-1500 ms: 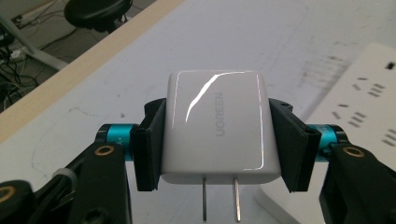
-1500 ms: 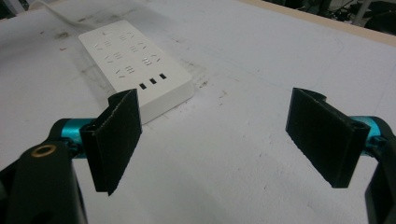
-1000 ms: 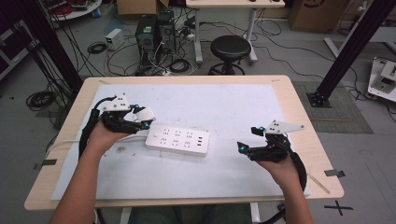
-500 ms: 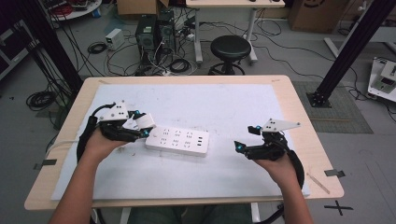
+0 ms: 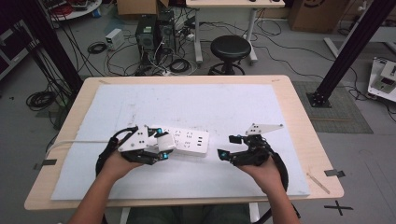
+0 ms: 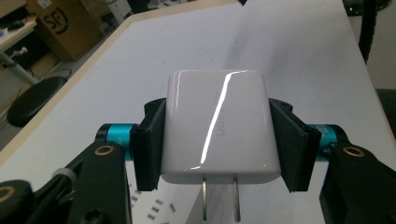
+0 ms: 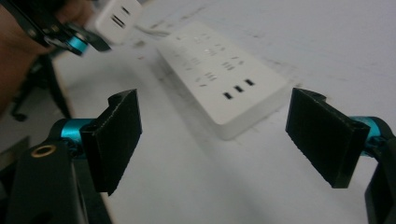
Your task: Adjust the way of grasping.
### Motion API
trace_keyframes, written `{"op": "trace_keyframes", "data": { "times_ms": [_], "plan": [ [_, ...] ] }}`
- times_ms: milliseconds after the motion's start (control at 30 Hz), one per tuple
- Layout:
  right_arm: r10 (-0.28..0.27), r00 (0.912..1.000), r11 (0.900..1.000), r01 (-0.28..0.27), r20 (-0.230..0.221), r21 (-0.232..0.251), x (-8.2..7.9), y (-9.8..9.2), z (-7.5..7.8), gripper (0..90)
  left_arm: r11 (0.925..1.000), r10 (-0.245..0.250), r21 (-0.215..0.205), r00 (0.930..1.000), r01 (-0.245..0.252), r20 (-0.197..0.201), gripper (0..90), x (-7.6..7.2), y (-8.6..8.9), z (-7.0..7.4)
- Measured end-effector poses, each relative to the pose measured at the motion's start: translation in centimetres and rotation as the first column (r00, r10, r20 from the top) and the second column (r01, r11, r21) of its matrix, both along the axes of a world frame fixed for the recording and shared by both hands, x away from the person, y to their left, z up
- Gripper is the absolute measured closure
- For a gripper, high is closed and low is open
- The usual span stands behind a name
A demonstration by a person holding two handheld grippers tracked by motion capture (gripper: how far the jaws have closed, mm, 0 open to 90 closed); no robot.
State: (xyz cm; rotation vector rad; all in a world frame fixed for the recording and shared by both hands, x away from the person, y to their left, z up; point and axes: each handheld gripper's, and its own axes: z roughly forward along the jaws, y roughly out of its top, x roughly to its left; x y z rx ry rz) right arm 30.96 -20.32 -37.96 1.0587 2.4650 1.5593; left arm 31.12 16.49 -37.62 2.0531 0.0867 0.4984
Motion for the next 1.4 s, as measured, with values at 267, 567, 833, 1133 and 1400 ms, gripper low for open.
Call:
{"op": "trace_keyframes", "data": {
  "times_ms": [267,567,833,1133,1400],
  "plan": [
    [0.075,0.9943,0.992,-0.067,-0.075,0.103,0.0,2.5,-0.6,18.6,0.9985,-0.054,0.015,0.9953,0.053,0.081,42.4,-1.4,-2.8,-0.7],
    [0.124,0.9842,0.979,-0.101,-0.126,0.18,0.0,4.1,-1.5,18.6,0.9958,-0.084,0.05,0.9826,0.077,0.166,42.4,-2.5,-4.5,-1.3],
    [0.153,0.9755,0.964,-0.112,-0.158,0.24,-0.1,4.9,-2.0,18.6,0.9939,-0.101,0.065,0.9719,0.089,0.212,42.4,-3.2,-5.9,-1.3],
    [0.195,0.9644,0.948,-0.138,-0.179,0.286,0.0,5.4,-2.4,23.9,0.9926,-0.108,0.08,0.9634,0.091,0.245,42.4,-3.6,-6.7,-1.3],
    [0.24,0.9523,0.934,-0.174,-0.188,0.312,0.1,6.2,-2.8,35.0,0.9919,-0.115,0.082,0.9588,0.097,0.26,42.4,-3.7,-7.1,-1.2]
  ]
}}
